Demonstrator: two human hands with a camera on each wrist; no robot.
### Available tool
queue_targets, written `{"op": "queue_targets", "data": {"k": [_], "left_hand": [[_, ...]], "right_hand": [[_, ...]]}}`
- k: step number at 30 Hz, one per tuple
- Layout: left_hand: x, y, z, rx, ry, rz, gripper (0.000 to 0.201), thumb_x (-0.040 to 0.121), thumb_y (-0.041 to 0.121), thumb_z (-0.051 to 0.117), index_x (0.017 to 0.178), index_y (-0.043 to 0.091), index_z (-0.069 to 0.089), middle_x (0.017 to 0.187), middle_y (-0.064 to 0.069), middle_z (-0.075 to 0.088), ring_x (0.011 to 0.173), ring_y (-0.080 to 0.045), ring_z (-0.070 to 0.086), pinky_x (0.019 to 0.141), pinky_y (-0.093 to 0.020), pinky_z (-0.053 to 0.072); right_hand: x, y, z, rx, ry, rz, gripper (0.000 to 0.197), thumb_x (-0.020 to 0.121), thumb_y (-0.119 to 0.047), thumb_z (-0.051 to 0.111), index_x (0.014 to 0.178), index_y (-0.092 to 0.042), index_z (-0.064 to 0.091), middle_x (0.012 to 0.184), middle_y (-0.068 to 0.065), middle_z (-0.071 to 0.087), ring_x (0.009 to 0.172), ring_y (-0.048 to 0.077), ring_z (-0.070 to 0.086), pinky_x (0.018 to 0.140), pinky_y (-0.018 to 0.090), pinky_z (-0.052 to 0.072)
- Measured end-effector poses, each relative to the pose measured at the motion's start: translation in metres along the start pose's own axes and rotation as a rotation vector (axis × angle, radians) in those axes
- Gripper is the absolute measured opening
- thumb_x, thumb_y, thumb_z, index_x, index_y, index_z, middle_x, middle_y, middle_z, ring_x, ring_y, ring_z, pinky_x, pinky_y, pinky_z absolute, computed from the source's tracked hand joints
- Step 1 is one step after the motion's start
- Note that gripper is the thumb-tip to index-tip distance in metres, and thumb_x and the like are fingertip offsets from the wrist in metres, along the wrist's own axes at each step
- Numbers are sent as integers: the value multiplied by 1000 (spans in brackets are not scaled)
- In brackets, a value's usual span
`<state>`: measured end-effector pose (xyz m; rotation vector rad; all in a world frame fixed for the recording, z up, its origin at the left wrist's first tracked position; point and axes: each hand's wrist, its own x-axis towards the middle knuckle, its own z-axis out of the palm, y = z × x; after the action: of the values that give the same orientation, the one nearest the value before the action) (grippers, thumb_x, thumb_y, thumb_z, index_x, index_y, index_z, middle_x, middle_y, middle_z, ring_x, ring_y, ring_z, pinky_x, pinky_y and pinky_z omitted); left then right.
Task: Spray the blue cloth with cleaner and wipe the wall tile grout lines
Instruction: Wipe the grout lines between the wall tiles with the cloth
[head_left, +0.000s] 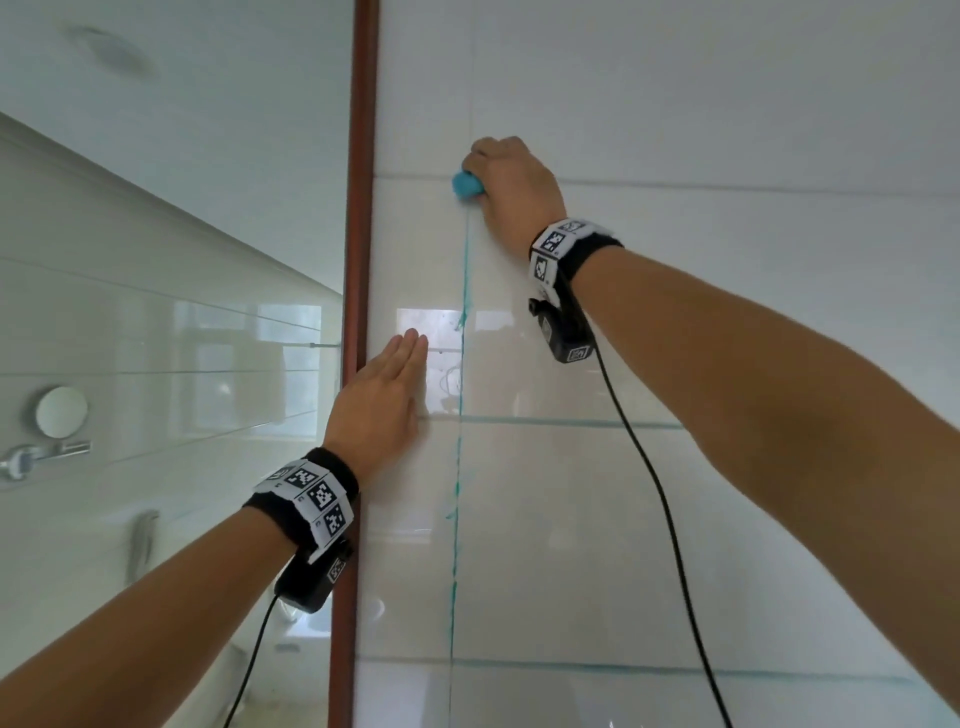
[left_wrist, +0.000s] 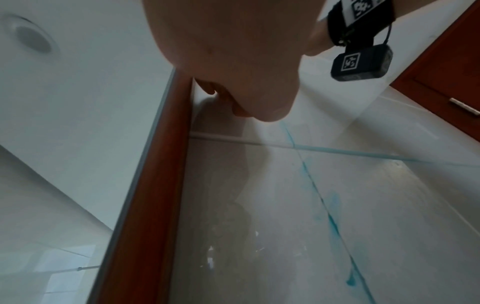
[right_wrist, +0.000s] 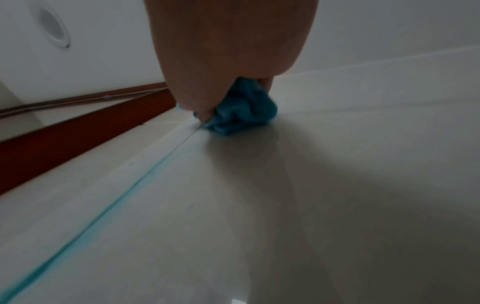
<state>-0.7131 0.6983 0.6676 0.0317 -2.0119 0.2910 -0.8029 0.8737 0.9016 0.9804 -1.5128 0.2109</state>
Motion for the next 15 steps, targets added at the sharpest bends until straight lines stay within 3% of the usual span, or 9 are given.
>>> {"op": "queue_targets", "data": {"k": [4,6,10,15], "left_hand": [[-1,-5,2,23,7,28,75,82,-7,60,155,-2,41,159,-18,44,145,-32,47,113,-41,43],[-1,-7,4,26,7,34,77,81,-7,62,155,-2,41,159,-19,44,144,-33,48,113,-42,44],[-2,-8,5,28,-17,27,79,81,-7,60,157,-1,38,161,-18,41,146,-33,45,113,-43,44],[-1,-5,1,-8,-50,-4,77,84,-11,54,158,-1,36,163,-17,38,149,-32,41,115,-45,44]], "right_hand": [[-16,-13,32,31,173,3,35,83,6,58,111,-11,70,122,2,66,109,32,59,78,39,53],[-36,-15,44,36,205,-78,36,82,4,61,112,-12,71,126,1,67,114,33,60,88,40,53],[-83,-21,60,53,191,-242,38,79,4,65,113,-9,73,127,6,69,117,39,62,101,47,54],[-132,-24,69,22,30,-481,41,77,6,71,116,-10,71,128,6,68,120,39,62,103,51,52]]}}
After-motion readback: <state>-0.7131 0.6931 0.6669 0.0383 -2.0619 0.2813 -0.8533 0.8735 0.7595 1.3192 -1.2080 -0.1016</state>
